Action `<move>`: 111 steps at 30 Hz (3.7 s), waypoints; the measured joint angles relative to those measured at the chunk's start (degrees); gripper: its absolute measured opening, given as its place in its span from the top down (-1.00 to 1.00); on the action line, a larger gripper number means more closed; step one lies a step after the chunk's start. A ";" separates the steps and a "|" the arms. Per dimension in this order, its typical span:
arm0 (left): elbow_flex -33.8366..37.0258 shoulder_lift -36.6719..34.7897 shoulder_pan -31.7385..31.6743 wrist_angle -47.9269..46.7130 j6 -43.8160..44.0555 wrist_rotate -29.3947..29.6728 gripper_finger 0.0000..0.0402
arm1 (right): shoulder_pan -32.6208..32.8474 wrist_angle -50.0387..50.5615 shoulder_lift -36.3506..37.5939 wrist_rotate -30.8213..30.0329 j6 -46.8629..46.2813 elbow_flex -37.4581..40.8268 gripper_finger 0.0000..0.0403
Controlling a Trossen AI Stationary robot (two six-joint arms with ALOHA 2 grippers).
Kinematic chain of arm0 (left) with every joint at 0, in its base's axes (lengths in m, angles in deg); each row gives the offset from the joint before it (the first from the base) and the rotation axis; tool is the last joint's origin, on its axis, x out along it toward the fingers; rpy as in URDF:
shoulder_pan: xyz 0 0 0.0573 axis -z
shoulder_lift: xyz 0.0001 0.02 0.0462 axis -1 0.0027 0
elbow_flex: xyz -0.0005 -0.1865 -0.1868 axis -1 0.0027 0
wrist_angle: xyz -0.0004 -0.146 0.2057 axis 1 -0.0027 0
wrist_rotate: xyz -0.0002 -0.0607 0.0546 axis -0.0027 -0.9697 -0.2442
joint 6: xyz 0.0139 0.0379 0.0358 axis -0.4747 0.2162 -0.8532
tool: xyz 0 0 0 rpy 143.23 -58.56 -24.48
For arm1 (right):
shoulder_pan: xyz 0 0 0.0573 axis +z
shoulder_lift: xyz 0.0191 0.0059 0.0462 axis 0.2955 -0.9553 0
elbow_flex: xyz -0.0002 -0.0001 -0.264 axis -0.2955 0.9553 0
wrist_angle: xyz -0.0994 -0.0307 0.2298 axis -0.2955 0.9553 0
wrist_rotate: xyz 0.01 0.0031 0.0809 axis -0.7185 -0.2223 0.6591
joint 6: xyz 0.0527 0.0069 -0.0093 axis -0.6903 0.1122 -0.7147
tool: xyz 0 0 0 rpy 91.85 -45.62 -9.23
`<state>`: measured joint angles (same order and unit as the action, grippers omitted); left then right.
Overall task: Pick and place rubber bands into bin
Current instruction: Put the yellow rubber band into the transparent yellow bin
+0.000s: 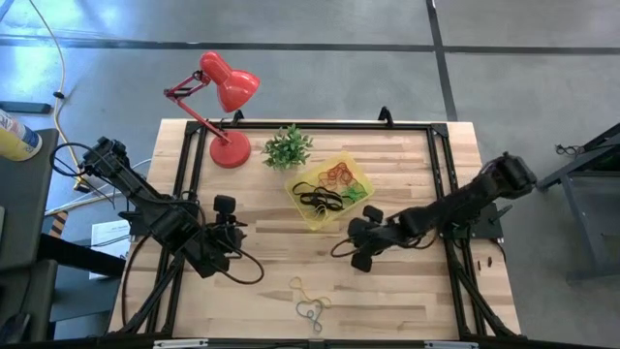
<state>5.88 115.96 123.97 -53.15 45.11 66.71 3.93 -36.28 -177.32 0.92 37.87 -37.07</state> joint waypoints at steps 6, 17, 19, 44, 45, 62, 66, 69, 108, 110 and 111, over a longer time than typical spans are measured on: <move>0.00 0.02 0.00 0.00 0.00 1.82 0.41 | -1.62 -2.19 6.08 -5.09 2.70 -0.06 1.00; 0.00 0.02 0.00 0.68 0.46 3.71 0.42 | -11.53 -14.53 7.73 -5.71 15.00 -0.13 1.00; 0.00 0.02 0.00 0.68 1.22 3.74 0.42 | -13.57 -16.94 6.75 -4.83 16.76 -0.13 1.00; 0.60 0.09 0.00 0.67 1.77 6.40 0.42 | -18.07 -30.06 -11.70 9.35 11.84 -0.24 0.98; 0.84 0.09 -0.01 0.66 1.77 6.41 0.42 | -18.09 -30.07 -11.70 9.44 11.54 -0.24 0.97; 5.11 0.09 0.00 8.71 2.31 4.46 0.42 | -18.07 -31.52 -10.64 11.77 11.42 -0.24 0.21; 5.11 0.09 -0.02 15.10 -4.43 1.02 0.42 | -18.04 -30.39 -7.51 13.91 12.63 -0.24 0.10; 5.11 0.09 -0.04 20.45 -9.77 -1.85 0.42 | -17.22 -27.14 -4.26 15.59 13.92 -0.24 0.07; -3.26 34.32 -16.88 53.65 -54.98 -48.42 0.41 | 24.32 12.74 2.40 -3.11 -36.80 -0.19 0.01; -3.75 35.56 -16.87 53.55 -56.36 -48.43 0.41 | 24.96 12.82 2.40 -3.28 -38.04 -0.19 -0.04; -3.94 36.18 -16.87 53.55 -56.98 -48.42 0.41 | 25.16 12.89 2.40 -3.28 -38.74 -0.19 -0.06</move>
<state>1.94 152.14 107.10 0.41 -11.87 18.29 29.09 -23.40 -174.93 -2.36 -0.88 -37.26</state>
